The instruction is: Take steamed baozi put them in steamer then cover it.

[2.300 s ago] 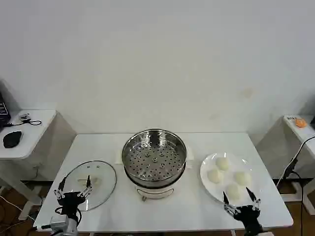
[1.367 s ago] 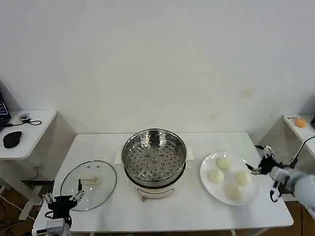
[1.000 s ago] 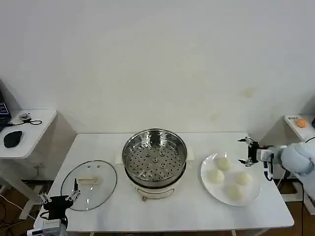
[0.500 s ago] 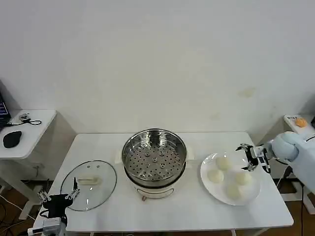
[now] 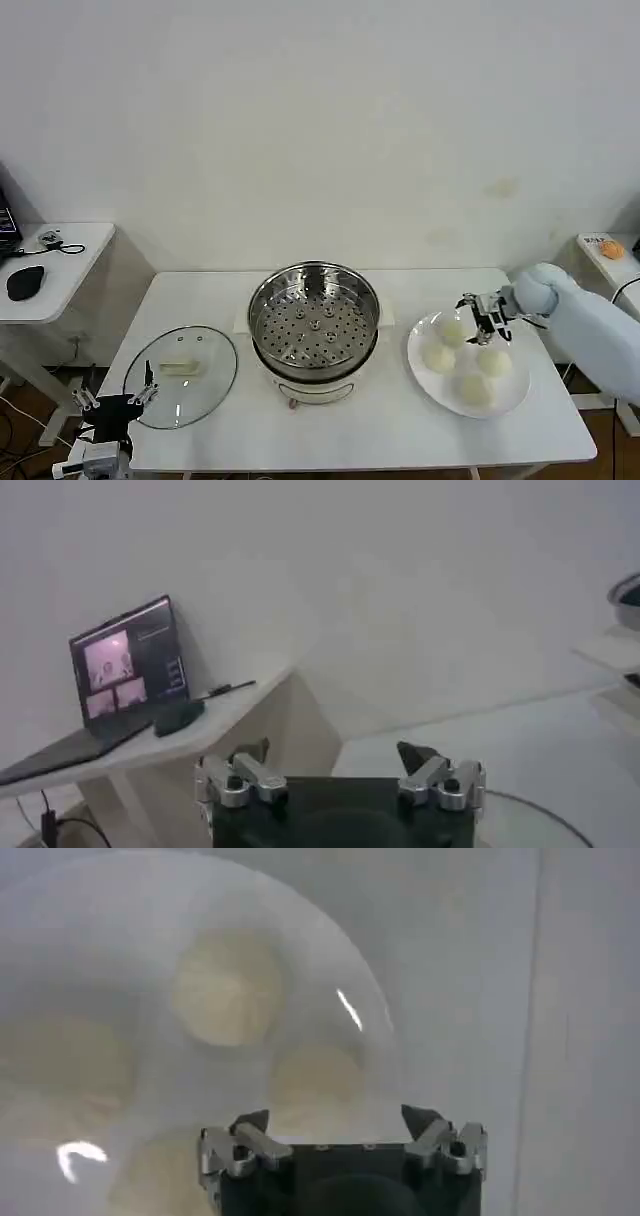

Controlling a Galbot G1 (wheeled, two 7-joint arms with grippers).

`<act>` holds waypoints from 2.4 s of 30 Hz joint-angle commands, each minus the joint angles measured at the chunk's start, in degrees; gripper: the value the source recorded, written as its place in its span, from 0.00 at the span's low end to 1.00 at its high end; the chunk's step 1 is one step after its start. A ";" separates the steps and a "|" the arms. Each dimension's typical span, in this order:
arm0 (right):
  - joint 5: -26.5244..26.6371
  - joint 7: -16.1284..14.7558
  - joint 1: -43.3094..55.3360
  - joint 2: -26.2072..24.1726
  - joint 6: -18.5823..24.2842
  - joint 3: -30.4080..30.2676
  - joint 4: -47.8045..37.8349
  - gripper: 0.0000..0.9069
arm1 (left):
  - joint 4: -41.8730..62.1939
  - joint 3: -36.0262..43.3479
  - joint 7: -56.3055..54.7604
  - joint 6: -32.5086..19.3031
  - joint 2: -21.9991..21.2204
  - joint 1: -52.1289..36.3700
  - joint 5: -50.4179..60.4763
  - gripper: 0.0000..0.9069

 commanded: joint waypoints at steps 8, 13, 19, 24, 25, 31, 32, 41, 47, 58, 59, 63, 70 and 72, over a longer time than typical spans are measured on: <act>-1.12 -0.47 0.55 2.53 -0.57 -1.76 -2.80 1.00 | -0.14 0.04 0.13 0.03 -0.14 0.05 0.14 1.00; -1.02 -0.49 0.29 2.23 -0.90 -1.55 -2.52 1.00 | -0.33 -0.11 0.13 0.02 -0.11 0.17 0.13 1.00; -0.22 -0.53 1.28 0.46 -0.80 -1.83 -0.80 1.00 | -0.46 0.21 0.15 -0.04 -0.44 0.41 0.33 1.00; 0.64 -1.01 2.53 -1.79 -0.58 -3.11 0.79 1.00 | -0.72 0.19 0.15 0.01 -0.33 0.42 0.34 1.00; 0.71 -1.16 2.71 -2.22 -0.54 -3.35 0.99 1.00 | -0.70 0.19 0.16 0.04 -0.33 0.43 0.34 1.00; 2.49 -2.12 2.89 -3.67 -0.91 -4.73 2.59 1.00 | -0.78 0.17 0.23 0.06 -0.44 0.62 0.39 1.00; 2.26 -2.13 2.74 -3.55 -0.86 -4.73 2.48 1.00 | -0.81 0.18 0.25 0.06 -0.46 0.69 0.40 1.00; 1.43 -1.03 1.61 -0.69 -0.99 -4.36 0.27 1.00 | -1.04 0.18 0.33 0.03 -0.57 0.84 0.50 1.00; 0.85 -0.25 2.12 1.76 -1.15 -4.19 -2.28 1.00 | -1.07 0.09 0.36 0.03 -0.58 0.75 0.50 1.00; -0.40 -0.66 1.80 2.20 -1.78 -4.40 -2.98 0.81 | -1.06 0.01 0.56 0.04 -0.49 0.79 0.43 1.00; -0.41 -0.74 1.79 2.13 -1.80 -4.37 -2.99 0.79 | -1.07 0.08 0.56 0.04 -0.50 0.75 0.43 1.00; -0.53 -0.75 1.59 1.83 -1.82 -4.26 -3.01 0.68 | -1.18 0.17 0.56 0.04 -0.52 0.66 0.47 1.00; -0.54 -0.35 0.84 2.10 -1.51 -3.34 -2.99 0.67 | -1.70 0.06 0.53 0.02 -0.46 1.06 0.45 1.00; -0.38 -0.35 1.03 2.04 -1.39 -3.12 -2.72 0.68 | -1.89 -0.03 0.52 0.03 -0.48 1.23 0.44 1.00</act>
